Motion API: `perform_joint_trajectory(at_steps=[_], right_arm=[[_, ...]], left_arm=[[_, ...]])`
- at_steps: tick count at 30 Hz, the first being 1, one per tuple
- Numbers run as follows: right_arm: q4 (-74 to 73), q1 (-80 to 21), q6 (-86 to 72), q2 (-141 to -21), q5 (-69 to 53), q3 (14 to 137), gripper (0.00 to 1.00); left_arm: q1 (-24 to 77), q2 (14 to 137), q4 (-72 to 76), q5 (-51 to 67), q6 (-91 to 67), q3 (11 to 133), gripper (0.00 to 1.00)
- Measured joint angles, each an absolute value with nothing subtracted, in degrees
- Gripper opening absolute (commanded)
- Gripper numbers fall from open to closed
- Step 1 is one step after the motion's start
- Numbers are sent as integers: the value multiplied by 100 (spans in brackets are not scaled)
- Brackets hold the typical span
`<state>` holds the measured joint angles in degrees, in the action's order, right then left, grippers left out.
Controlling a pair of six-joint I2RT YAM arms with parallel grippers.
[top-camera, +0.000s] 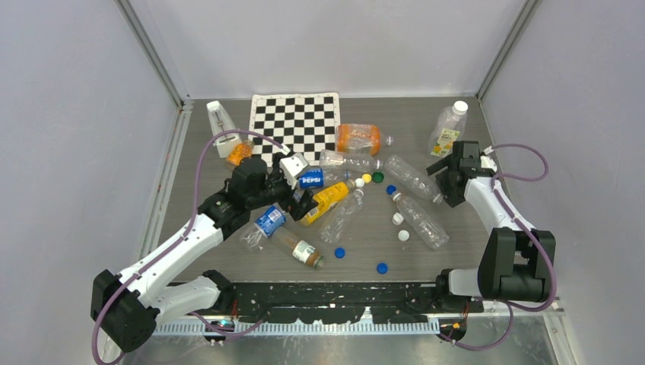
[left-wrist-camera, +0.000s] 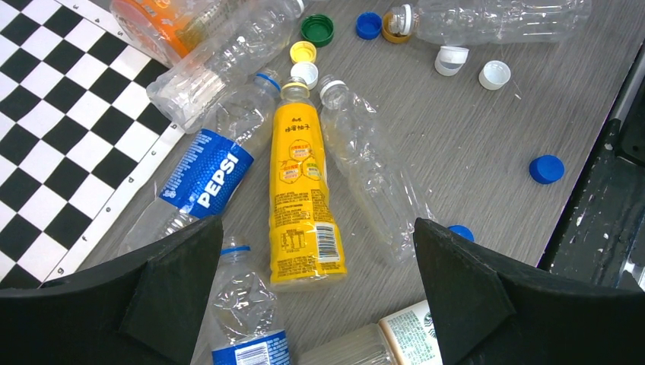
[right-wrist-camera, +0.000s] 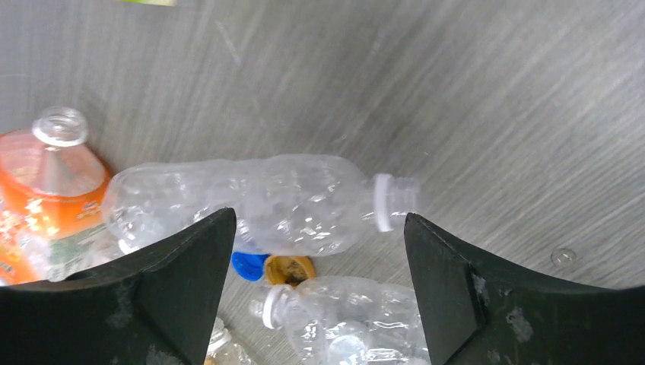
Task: Screw on the bottle caps
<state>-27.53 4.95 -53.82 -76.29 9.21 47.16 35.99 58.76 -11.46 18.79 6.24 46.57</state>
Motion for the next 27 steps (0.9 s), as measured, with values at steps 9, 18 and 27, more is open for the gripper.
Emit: perform_joint_trajectory(at_steps=[9, 18, 27], right_arm=[[-3286, 27, -4462, -7067, 821, 5247, 78], [-4584, -2290, -4125, -6788, 1007, 5520, 64], [-5537, -3898, -3946, -7922, 2025, 5902, 59]], left_arm=[[3597, 5902, -1144, 1885, 624, 4657, 100], [3597, 5940, -1144, 1890, 622, 4657, 100], [3588, 5940, -1144, 1890, 622, 4657, 100]])
